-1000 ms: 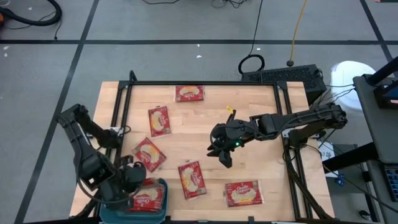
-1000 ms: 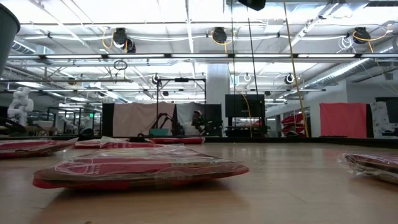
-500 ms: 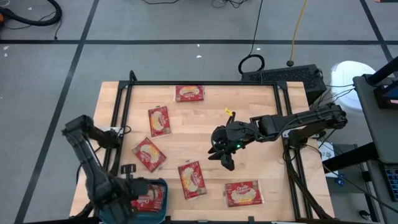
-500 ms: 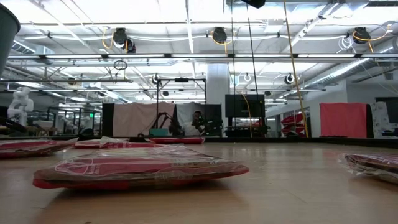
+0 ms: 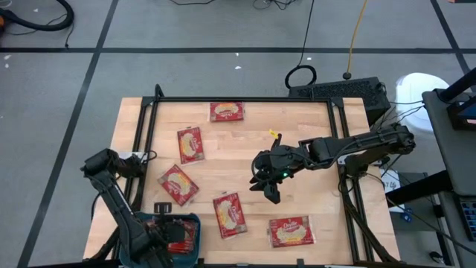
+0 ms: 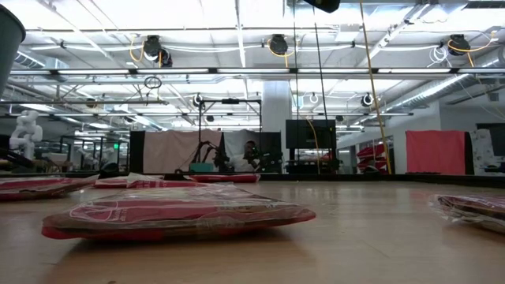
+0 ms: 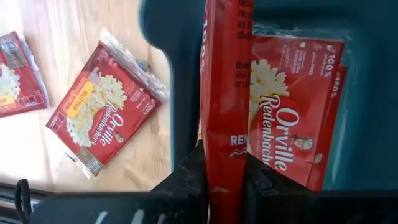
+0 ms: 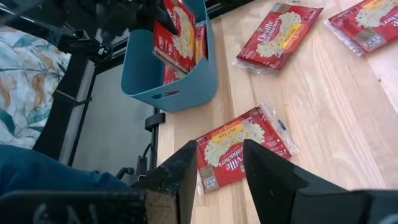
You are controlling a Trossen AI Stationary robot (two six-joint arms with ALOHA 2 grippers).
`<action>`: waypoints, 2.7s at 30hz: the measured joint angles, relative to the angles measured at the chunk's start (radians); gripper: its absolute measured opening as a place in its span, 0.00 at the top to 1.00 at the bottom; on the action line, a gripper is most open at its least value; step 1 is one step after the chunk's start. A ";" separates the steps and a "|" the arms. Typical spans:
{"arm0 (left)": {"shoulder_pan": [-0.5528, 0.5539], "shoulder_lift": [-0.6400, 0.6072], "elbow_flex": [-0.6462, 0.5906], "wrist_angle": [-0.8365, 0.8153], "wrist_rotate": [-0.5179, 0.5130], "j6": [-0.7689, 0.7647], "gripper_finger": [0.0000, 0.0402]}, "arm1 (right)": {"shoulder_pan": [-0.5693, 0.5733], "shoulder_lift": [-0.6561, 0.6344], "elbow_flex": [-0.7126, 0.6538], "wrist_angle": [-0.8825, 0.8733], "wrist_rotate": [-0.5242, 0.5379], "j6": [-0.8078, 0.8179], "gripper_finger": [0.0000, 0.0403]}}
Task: Sort popcorn bags into baskets
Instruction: Put the popcorn sachet into the bin
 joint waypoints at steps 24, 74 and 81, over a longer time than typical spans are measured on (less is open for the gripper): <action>-0.091 0.062 -0.004 0.088 0.047 -0.166 0.47 | -0.001 0.000 0.000 0.000 0.000 -0.001 0.70; 0.612 -0.403 -0.201 0.512 -0.313 0.401 0.75 | -0.114 0.000 0.000 0.085 0.186 0.018 0.70; 0.758 -0.558 -0.411 0.739 -0.250 0.441 0.75 | -0.209 0.000 0.000 0.082 0.237 -0.103 0.70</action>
